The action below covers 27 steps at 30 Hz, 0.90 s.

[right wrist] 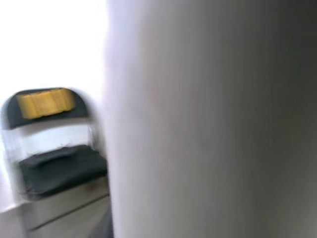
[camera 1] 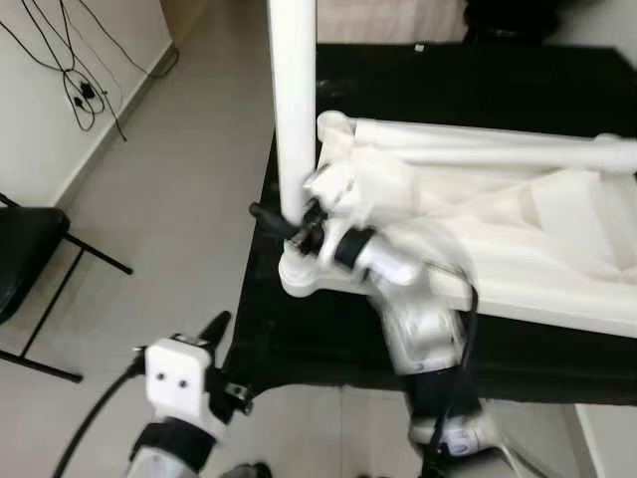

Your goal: Building children table

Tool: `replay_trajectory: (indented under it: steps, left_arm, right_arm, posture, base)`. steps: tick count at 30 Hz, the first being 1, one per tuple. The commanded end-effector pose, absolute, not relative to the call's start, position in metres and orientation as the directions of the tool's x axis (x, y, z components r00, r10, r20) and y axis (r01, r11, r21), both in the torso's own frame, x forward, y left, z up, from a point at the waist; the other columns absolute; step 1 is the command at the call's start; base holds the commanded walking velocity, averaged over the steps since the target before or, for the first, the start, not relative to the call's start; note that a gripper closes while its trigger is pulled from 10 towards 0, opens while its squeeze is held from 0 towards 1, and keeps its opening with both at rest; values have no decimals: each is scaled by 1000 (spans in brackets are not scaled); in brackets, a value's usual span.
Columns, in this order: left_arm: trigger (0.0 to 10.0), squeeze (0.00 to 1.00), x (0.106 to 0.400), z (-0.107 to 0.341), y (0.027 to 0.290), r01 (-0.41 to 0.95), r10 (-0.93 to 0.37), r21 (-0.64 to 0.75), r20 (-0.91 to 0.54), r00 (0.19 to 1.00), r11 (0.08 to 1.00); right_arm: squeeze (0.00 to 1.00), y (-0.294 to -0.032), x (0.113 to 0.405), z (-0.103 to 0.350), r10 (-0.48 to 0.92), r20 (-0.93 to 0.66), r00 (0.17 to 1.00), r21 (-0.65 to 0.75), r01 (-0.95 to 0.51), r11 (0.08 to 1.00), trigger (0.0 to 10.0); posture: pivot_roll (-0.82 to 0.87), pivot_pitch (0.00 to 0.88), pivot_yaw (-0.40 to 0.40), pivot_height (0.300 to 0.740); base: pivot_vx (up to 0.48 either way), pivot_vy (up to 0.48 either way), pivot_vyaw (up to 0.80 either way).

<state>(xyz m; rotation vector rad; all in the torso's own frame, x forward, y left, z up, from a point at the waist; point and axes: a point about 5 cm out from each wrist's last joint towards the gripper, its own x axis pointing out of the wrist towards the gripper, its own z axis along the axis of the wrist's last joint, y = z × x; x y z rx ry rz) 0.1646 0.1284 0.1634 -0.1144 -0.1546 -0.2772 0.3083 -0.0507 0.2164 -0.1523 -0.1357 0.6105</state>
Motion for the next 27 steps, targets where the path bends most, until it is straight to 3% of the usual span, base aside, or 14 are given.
replay_trajectory:
  steps: [1,7,8,10,11,17,18,19,20,21,22,24,26,27]
  left_arm:
    - [10000,0,165,159,130,278,-264,-90,146,953,956]
    - [10000,0,167,157,129,287,-273,-94,144,951,953]
    - [10000,0,167,157,129,284,-269,-93,143,952,954]
    - [10000,0,167,157,130,277,-263,-92,144,954,956]
    - [10000,0,166,157,130,273,-259,-91,145,955,958]
    - [10000,0,166,158,130,274,-259,-91,146,955,958]
    - [10000,0,166,158,129,276,-261,-92,146,954,957]
    - [10000,0,166,159,129,278,-263,-93,146,954,956]
    - [10000,0,166,159,129,278,-263,-93,147,953,956]
    - [10000,0,166,159,129,278,-263,-93,147,953,956]
    - [10000,0,165,159,128,278,-263,-94,147,953,956]
    - [10000,0,165,159,128,278,-263,-94,147,953,956]
    - [10000,0,164,160,128,278,-263,-94,148,953,956]
    - [10000,0,164,160,127,278,-263,-94,148,953,956]
  right_arm:
    - [0,-46,304,175,493,-101,864,-73,-501,863,0]
    - [0,-35,319,183,530,-82,844,-67,-536,842,0]
    - [0,-33,321,187,541,-68,838,-70,-545,835,10000]
    - [0,-30,322,190,578,-53,814,-56,-580,813,10000]
    - [1000,-27,320,194,611,-38,791,-42,-612,790,10000]
    - [1000,-18,312,215,753,49,656,22,-755,656,10000]
    - [929,-19,315,226,813,90,575,-8,-816,578,10000]
    - [929,-20,318,233,845,112,522,-36,-848,529,10000]
    - [0,-23,321,237,890,110,442,-79,-889,451,10000]
    - [0,-23,321,237,890,110,442,-79,-889,451,10000]
    - [0,-27,325,237,933,58,354,-137,-923,359,10000]
    - [0,-27,325,237,933,58,354,-137,-923,359,10000]
    - [0,-30,327,236,958,2,288,-187,-941,283,10000]
    - [0,-34,331,235,971,-76,229,-252,-946,203,10000]
  posture:
    - [110,213,6,740]
    - [115,200,-1,740]
    - [120,200,-2,740]
    - [122,199,-2,740]
    - [125,199,-2,740]
    - [127,203,-4,740]
    - [130,206,-4,740]
    - [130,206,-4,740]
    - [135,208,-6,740]
    - [135,208,-6,740]
    - [144,213,-8,740]
    - [144,213,-8,740]
    - [147,214,-9,740]
    - [158,223,-15,740]
  base:
    - [0,0,0]
    - [0,0,0]
    - [0,0,0]
    - [0,0,0]
    - [0,0,0]
    - [0,0,0]
    - [0,0,0]
    - [0,0,0]
    - [0,0,0]
    - [0,0,0]
    - [0,0,0]
    - [0,0,0]
    - [0,0,0]
    - [0,0,0]
